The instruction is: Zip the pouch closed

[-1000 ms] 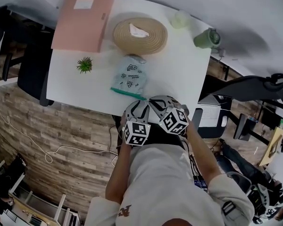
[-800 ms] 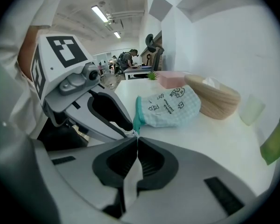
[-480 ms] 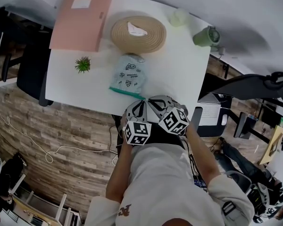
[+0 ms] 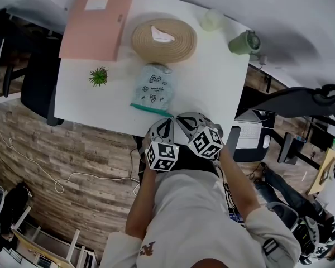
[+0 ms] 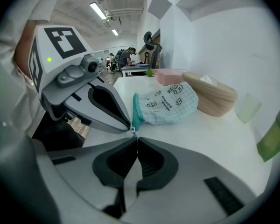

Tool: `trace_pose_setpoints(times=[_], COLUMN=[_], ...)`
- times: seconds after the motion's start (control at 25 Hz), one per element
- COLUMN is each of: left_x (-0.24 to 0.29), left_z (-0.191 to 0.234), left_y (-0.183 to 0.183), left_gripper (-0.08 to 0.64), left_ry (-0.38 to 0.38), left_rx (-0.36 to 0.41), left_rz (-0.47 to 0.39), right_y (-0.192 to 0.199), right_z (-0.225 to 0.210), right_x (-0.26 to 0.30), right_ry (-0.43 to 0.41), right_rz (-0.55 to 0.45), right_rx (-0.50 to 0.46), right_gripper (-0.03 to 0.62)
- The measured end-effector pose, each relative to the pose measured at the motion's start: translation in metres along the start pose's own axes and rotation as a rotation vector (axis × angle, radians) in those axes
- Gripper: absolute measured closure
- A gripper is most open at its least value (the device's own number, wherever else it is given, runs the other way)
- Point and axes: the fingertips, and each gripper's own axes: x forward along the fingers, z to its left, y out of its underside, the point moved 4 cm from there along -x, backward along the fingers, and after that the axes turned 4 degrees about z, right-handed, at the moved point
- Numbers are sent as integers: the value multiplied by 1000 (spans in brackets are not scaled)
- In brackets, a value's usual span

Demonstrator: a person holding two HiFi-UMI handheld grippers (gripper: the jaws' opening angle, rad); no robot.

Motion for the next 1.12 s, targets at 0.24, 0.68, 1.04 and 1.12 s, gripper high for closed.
trace_pose_setpoints(times=[0.24,0.68,1.04,1.12], left_x=[-1,-3,-5,-6], left_z=[1,9,21,24], left_y=[0,-2,-1,-2], left_gripper=[561,561,561,560], left_ry=[-2,-4,-27,-24], left_rx=[-4,-17,-44,-38], left_rz=[6,9,11,12], right_y=[-1,1,3,2], right_z=[1,-3,-6,-7], right_x=[1,-2,-2,-1], right_ry=[7,27,45,48], right_rz=[7,19,32,32], right_rx=[-3,8,27,27], right_gripper=[589,589,589,589])
